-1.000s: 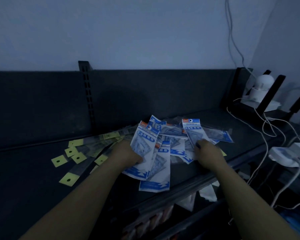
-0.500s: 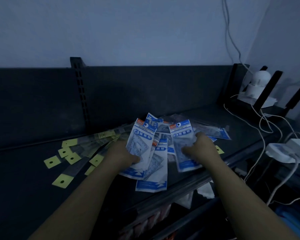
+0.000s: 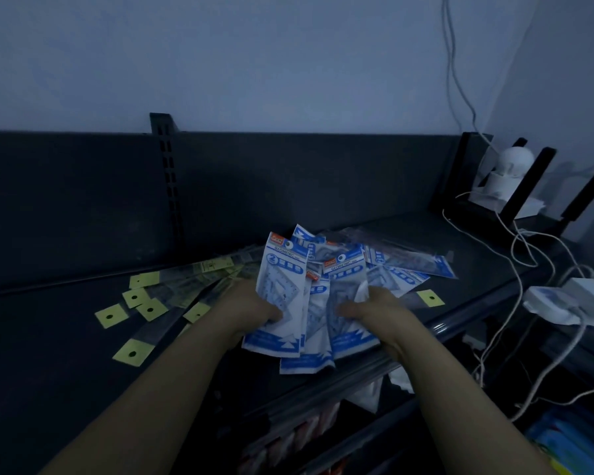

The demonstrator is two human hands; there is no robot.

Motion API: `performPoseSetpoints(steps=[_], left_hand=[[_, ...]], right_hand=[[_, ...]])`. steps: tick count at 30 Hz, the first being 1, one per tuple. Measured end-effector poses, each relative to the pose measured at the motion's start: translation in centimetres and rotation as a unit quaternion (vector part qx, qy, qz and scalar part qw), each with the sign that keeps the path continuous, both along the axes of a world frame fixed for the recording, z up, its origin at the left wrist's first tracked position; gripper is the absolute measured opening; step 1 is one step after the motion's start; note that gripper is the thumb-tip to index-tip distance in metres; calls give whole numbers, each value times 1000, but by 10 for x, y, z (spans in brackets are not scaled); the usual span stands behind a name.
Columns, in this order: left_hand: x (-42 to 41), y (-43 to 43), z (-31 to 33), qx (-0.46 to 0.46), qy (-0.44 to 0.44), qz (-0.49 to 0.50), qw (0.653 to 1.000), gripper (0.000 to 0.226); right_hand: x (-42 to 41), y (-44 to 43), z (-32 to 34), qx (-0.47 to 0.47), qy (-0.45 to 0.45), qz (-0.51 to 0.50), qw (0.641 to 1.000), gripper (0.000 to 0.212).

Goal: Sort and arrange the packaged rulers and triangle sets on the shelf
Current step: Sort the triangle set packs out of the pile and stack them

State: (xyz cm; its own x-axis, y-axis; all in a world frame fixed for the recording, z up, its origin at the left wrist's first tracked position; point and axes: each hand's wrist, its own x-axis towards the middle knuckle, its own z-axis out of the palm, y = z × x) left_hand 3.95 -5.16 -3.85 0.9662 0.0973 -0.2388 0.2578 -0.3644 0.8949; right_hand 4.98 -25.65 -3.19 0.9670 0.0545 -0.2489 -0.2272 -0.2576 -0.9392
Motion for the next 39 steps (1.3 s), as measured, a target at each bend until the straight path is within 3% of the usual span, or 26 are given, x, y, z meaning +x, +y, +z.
performPoseSetpoints(steps=[7, 12, 19, 29, 39], left_hand=[[-5, -7, 4, -113, -23, -3, 993, 19], [-9, 7, 23, -168, -77, 28, 982, 21], [-43, 64, 35, -144, -96, 113, 978, 18], [-147, 192, 37, -158, -120, 259, 945, 22], [-257, 322, 41, -56, -89, 355, 929, 30]], right_hand=[[-8, 1, 5, 122, -27, -25, 992, 25], [-3, 17, 15, 128, -62, -25, 990, 20], [0, 78, 25, 64, -76, 59, 993, 3], [-42, 223, 31, 140, -6, 178, 974, 9], [-128, 380, 25, 116, 58, 297, 946, 13]])
